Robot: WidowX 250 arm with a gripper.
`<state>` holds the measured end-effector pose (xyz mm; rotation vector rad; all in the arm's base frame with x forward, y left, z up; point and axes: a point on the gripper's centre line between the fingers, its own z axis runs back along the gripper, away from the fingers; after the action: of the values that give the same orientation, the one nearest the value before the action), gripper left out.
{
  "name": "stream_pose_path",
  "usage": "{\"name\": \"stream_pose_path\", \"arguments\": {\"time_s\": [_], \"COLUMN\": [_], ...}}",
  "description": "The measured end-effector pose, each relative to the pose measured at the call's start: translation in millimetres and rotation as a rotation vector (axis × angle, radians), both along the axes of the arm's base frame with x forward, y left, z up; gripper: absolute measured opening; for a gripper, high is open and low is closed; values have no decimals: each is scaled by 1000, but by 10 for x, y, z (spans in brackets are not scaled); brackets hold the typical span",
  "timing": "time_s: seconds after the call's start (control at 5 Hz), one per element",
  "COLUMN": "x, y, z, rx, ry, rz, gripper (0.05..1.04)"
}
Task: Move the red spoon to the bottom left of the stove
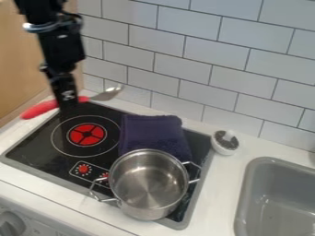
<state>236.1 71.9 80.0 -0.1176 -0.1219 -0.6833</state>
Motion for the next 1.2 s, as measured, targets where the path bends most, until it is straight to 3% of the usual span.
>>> {"name": "stream_pose_path", "arguments": {"time_s": [0.2, 1.0, 1.2], "x": [-117, -124, -132], "y": [114, 326, 339], "z": [-72, -636, -701], "rx": [11, 108, 115], "ry": [22, 88, 105], "rz": [61, 347, 384], "gripper": [331, 331, 402]}}
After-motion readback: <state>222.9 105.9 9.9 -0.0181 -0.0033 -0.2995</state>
